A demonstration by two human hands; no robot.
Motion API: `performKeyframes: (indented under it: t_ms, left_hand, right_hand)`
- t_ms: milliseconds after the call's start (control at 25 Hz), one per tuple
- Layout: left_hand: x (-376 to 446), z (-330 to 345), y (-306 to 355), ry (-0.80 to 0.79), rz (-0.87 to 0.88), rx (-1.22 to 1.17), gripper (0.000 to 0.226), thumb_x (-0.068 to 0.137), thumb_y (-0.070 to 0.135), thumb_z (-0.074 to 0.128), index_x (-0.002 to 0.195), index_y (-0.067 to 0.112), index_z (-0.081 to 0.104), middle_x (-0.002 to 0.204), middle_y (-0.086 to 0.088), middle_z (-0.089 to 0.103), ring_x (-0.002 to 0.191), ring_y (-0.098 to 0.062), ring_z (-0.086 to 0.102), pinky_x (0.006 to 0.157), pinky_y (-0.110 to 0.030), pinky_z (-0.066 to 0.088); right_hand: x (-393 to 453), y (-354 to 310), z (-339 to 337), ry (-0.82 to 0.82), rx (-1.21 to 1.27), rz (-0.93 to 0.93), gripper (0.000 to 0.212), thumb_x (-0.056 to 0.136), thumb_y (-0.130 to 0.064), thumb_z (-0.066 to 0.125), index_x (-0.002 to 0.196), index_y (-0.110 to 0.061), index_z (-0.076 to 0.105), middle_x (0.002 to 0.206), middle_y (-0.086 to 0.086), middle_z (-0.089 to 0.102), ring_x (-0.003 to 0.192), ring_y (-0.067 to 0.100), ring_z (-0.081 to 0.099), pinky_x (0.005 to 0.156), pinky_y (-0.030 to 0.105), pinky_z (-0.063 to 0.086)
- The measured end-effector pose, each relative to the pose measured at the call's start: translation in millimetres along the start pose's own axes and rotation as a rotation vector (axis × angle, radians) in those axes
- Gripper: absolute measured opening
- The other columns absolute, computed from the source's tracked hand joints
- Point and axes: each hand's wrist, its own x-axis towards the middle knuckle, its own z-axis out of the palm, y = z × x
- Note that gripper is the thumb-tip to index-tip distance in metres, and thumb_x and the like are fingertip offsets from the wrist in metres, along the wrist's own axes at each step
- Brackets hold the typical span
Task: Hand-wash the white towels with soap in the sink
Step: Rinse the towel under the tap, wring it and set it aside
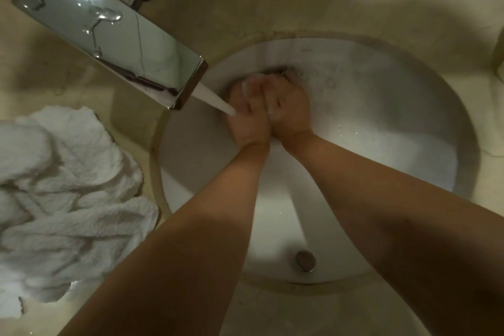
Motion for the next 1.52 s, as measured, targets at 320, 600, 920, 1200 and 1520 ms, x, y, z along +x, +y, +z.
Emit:
performKeyframes:
  t_ms: [320, 600, 920, 1200, 1520]
  left_hand:
    - [-3, 0, 0, 0.308, -0.102, 0.284, 0.069, 0.081, 0.069, 0.049, 0.107, 0.008, 0.070, 0.105, -0.016, 0.070, 0.101, -0.036, 0.064, 0.087, -0.039, 0.049]
    - [0, -29, 33, -0.121, -0.734, -0.113, 0.078, 0.084, 0.074, 0.055, 0.127, 0.010, 0.061, 0.128, -0.011, 0.064, 0.120, -0.027, 0.060, 0.105, -0.040, 0.046]
    - [-12, -52, 35, 0.084, -0.374, -0.337, 0.025, 0.088, 0.042, 0.071, 0.104, 0.023, 0.065, 0.086, 0.016, 0.065, 0.078, 0.004, 0.062, 0.083, -0.026, 0.049]
    - [-16, -52, 5, 0.006, -0.056, -0.199, 0.026, 0.077, 0.064, 0.055, 0.089, 0.040, 0.056, 0.098, 0.001, 0.071, 0.095, -0.016, 0.068, 0.090, -0.042, 0.054]
    - [-4, -44, -23, -0.044, -0.078, -0.337, 0.032, 0.086, 0.051, 0.040, 0.094, 0.031, 0.064, 0.093, 0.012, 0.065, 0.084, 0.003, 0.062, 0.083, -0.011, 0.044]
  right_hand:
    - [-11, -20, -15, 0.002, 0.118, 0.187, 0.050, 0.092, -0.053, 0.047, 0.109, -0.007, 0.060, 0.106, 0.013, 0.063, 0.088, 0.025, 0.060, 0.070, 0.019, 0.034]
    - [-29, -37, -26, -0.020, 0.239, 0.344, 0.043, 0.091, -0.045, 0.058, 0.120, -0.013, 0.055, 0.111, 0.002, 0.063, 0.099, 0.016, 0.060, 0.081, 0.027, 0.048]
    - [-38, -62, -24, 0.028, 0.449, 0.206, 0.059, 0.088, -0.046, 0.059, 0.138, -0.019, 0.046, 0.133, -0.001, 0.050, 0.113, 0.005, 0.052, 0.096, 0.020, 0.047]
    - [-30, -58, -25, -0.049, 0.220, 0.176, 0.042, 0.085, -0.037, 0.053, 0.113, -0.007, 0.060, 0.115, -0.001, 0.046, 0.082, 0.005, 0.052, 0.078, 0.026, 0.046]
    - [-40, -55, -7, -0.168, 0.130, 0.022, 0.050, 0.087, -0.042, 0.042, 0.126, -0.016, 0.058, 0.121, 0.008, 0.061, 0.106, 0.021, 0.057, 0.089, 0.027, 0.044]
